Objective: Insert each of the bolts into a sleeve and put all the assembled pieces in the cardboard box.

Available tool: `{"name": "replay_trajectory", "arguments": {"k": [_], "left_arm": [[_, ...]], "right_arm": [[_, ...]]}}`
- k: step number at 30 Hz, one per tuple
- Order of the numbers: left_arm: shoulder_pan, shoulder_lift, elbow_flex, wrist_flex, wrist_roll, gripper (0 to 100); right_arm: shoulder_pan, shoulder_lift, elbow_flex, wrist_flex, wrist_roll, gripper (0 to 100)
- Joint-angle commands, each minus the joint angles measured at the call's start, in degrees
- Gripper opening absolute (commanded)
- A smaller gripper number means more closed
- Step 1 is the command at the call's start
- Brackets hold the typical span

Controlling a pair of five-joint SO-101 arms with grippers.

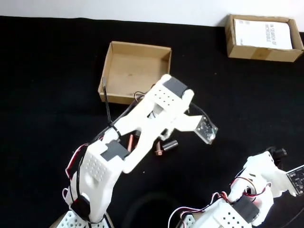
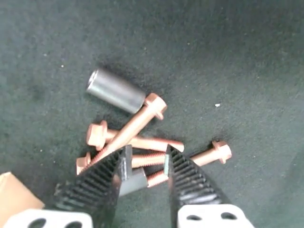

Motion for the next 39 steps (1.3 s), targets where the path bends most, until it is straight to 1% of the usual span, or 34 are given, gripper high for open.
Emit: {"name": "replay_trajectory", "arguments": {"k": [1,5,8,13,22,29,35,37,39], "left_arm": [[0.0,0.2,-1.6,0.3,-6.1,13],[2.1,2.6,-1.6,0.3,-6.1,13],[3.3,4.1,-1.9,0.2,-6.1,13],[3.6,6.0,-2.3,-1.1,-6.2,13],[2.4,10.7,-10.2,-1.1,-6.2,13],[2.0,14.7,-10.4,-1.1,-6.2,13],[-1.2,18.5,-10.5,-1.5,-6.2,13],[-1.8,18.6,-11.5,-1.5,-6.0,10],[-2.2,18.9,-12.2,-1.2,-5.8,4]], "right_arm": [[-0.7,-1.1,7.4,0.0,-0.1,0.6],[-0.7,-1.1,7.4,0.0,0.0,0.6],[-0.7,-1.1,7.4,0.0,1.8,0.6],[-0.5,-1.1,7.4,0.0,2.2,0.6],[-0.7,-1.1,7.4,0.0,2.3,0.6],[-0.7,-1.2,7.4,0.0,2.3,0.6],[-0.7,-1.2,7.4,0.0,2.3,0.6],[-0.7,-1.2,7.4,0.0,2.3,0.6],[-0.7,-1.2,7.4,0.0,2.2,0.6]]}}
